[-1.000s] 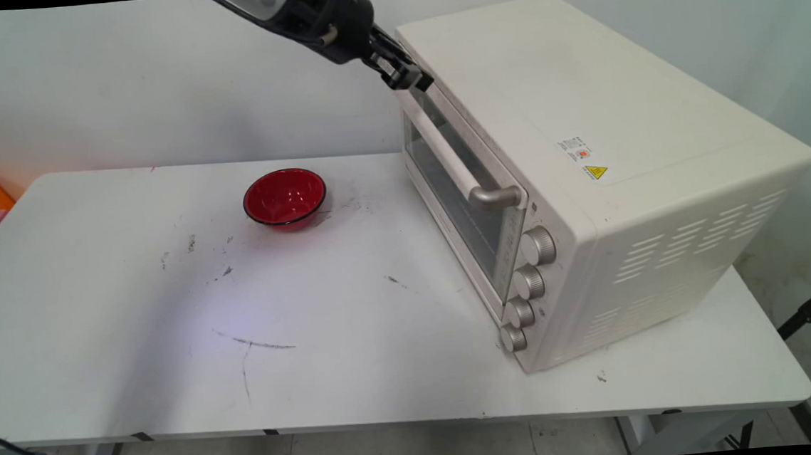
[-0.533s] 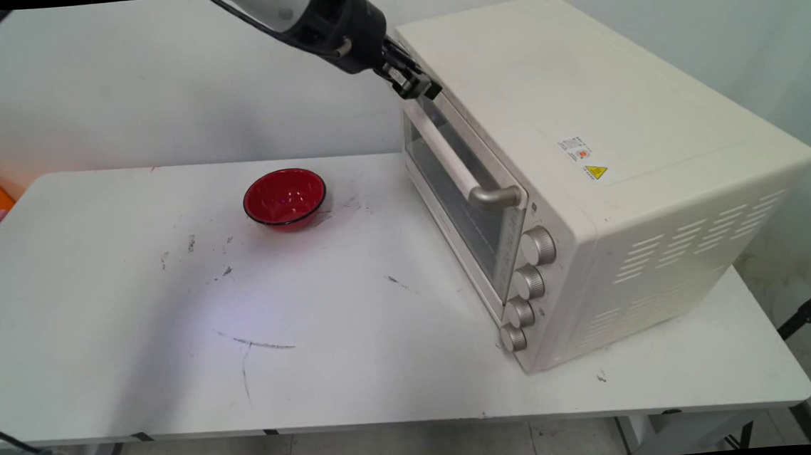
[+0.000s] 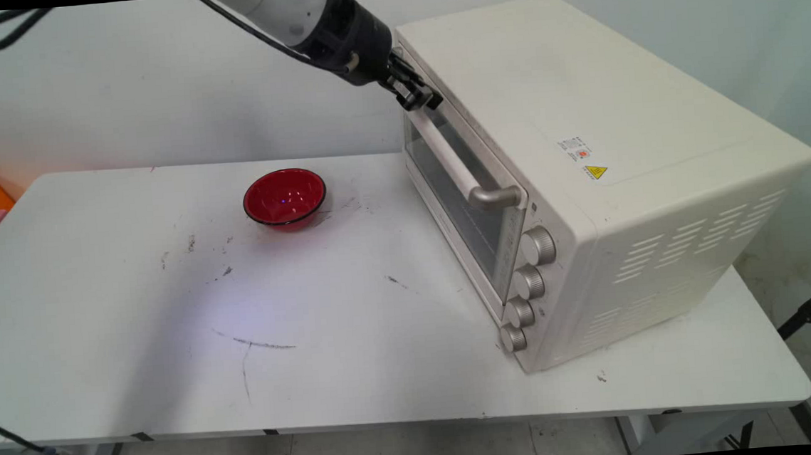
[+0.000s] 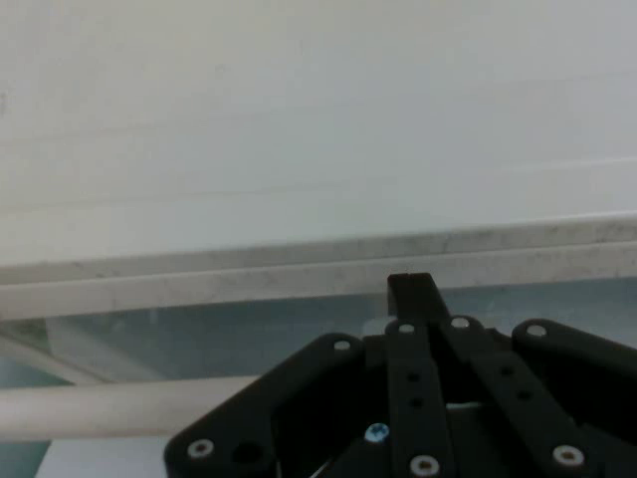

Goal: Open the oven

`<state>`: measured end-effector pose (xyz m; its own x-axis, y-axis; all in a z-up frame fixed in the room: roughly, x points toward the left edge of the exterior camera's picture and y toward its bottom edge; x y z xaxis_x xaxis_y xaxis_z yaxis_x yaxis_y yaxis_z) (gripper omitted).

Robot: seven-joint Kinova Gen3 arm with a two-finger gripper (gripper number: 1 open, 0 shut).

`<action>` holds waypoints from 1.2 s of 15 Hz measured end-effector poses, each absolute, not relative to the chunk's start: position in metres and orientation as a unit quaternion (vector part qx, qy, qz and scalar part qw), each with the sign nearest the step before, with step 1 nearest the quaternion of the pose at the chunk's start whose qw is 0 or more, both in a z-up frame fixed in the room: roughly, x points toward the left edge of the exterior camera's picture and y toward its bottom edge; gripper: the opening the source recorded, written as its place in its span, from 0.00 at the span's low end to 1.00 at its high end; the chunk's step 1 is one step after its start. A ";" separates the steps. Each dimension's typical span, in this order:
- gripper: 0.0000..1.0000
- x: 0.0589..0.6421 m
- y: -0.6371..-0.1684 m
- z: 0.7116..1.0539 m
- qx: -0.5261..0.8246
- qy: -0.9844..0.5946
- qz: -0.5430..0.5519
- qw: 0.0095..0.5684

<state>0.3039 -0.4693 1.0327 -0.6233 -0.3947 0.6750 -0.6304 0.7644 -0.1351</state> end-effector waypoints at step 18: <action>0.00 0.321 -0.450 1.017 0.290 -0.887 0.171 0.316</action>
